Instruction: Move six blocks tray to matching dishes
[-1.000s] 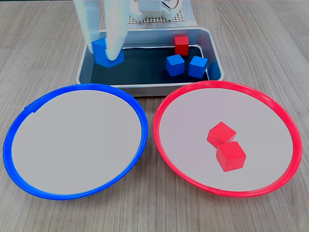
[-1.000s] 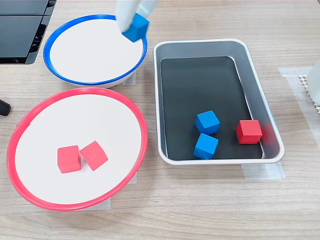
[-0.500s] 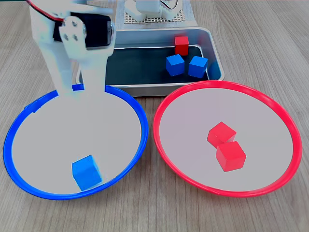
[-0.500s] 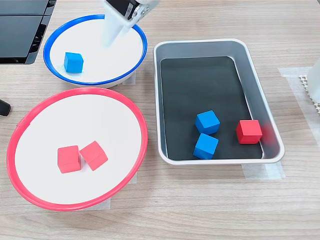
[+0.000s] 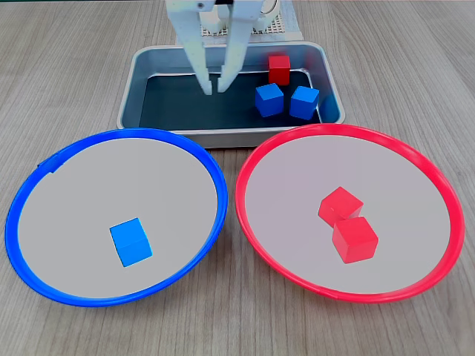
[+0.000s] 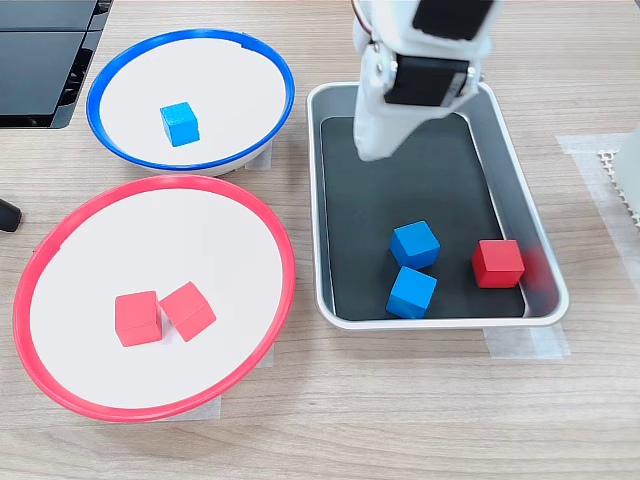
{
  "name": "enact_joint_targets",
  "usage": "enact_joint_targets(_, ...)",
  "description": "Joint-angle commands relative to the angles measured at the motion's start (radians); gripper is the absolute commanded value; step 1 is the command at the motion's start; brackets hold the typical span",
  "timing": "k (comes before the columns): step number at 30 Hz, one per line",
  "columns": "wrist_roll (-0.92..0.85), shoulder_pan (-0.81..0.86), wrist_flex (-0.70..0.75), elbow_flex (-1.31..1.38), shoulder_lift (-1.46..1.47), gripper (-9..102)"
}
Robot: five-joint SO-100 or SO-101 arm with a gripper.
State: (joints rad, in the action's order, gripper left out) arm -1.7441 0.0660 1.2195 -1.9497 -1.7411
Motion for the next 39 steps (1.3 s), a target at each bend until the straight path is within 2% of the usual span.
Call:
enact_joint_targets(1, -0.023, -0.06, -0.023, -0.063, -0.069, 7)
enact_joint_targets(5, -0.083, -0.129, -0.009, -0.109, -0.081, 21)
enact_joint_targets(9, -0.084, -0.184, -0.021, -0.141, -0.081, 22)
enact_joint_targets(18, -0.077, -0.215, -0.206, -0.209, 0.0, 15)
enact_joint_targets(21, -0.086, -0.206, -0.238, -0.225, 0.008, 1)
enact_joint_targets(23, -0.097, -0.199, -0.204, -0.213, 0.0, 0)
enact_joint_targets(28, -0.1, -0.144, 0.032, -0.08, -0.075, 0)
enact_joint_targets(32, 0.011, -0.037, 0.161, 0.147, -0.097, 0)
enact_joint_targets(35, 0.08, 0.071, 0.107, 0.288, -0.043, 0)
enact_joint_targets(39, 0.169, 0.184, -0.179, 0.377, 0.129, 0)
